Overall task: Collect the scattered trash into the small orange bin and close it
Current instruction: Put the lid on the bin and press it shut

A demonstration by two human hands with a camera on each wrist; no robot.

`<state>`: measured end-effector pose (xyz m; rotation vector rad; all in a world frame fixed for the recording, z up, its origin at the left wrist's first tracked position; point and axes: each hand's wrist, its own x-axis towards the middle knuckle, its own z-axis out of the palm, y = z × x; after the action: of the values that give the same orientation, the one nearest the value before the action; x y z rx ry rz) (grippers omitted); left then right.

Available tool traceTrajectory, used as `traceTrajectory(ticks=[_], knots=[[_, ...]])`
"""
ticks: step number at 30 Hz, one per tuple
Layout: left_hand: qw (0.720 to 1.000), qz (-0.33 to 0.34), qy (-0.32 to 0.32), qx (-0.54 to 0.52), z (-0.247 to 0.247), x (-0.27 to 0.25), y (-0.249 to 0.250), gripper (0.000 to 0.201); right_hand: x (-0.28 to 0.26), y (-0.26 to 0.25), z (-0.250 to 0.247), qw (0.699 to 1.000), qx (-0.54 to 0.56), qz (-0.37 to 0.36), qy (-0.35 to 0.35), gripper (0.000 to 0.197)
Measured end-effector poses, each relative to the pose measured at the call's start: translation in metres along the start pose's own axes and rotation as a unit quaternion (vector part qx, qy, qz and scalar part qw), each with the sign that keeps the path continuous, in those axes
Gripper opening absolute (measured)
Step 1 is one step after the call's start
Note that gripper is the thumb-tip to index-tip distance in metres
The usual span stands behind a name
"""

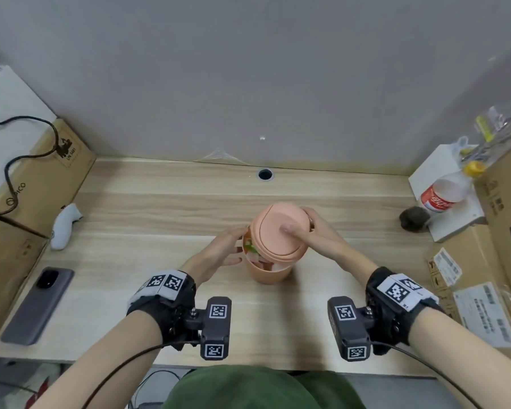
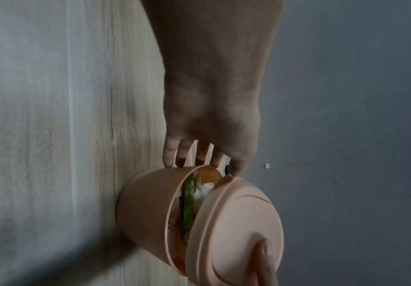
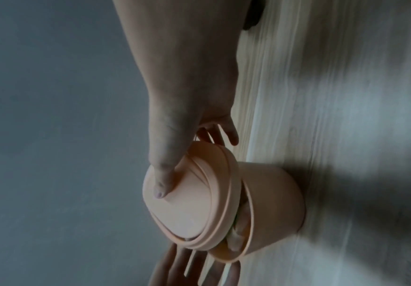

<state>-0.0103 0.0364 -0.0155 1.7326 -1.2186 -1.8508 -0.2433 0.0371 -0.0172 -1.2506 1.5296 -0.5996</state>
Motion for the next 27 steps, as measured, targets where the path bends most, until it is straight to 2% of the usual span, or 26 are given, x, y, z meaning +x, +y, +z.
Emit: traceTrajectory(ticks=[3, 6, 12, 20, 24, 27], knots=[[1.0, 0.008, 0.007, -0.005, 0.0, 0.0, -0.001, 0.051, 0.006, -0.005, 0.012, 0.998, -0.058, -0.022, -0.005, 0.076], [0.999, 0.029, 0.023, -0.013, 0.0, 0.002, -0.002, 0.047, 0.012, -0.005, 0.023, 0.994, -0.103, -0.027, -0.011, 0.087], [0.998, 0.063, 0.019, -0.007, -0.003, 0.004, -0.01, 0.05, 0.012, -0.003, 0.028, 0.995, -0.095, -0.027, -0.004, 0.088], [0.992, 0.108, 0.002, 0.065, -0.01, 0.006, -0.009, 0.056, 0.009, 0.006, 0.023, 0.996, -0.062, -0.061, -0.011, 0.071], [0.99, 0.124, 0.005, 0.066, -0.01, 0.009, -0.014, 0.056, 0.008, 0.004, 0.022, 0.996, -0.051, -0.059, -0.044, 0.065], [0.99, 0.121, -0.001, 0.075, -0.014, 0.013, -0.016, 0.058, 0.009, 0.003, 0.021, 0.995, -0.039, -0.037, -0.085, 0.076]])
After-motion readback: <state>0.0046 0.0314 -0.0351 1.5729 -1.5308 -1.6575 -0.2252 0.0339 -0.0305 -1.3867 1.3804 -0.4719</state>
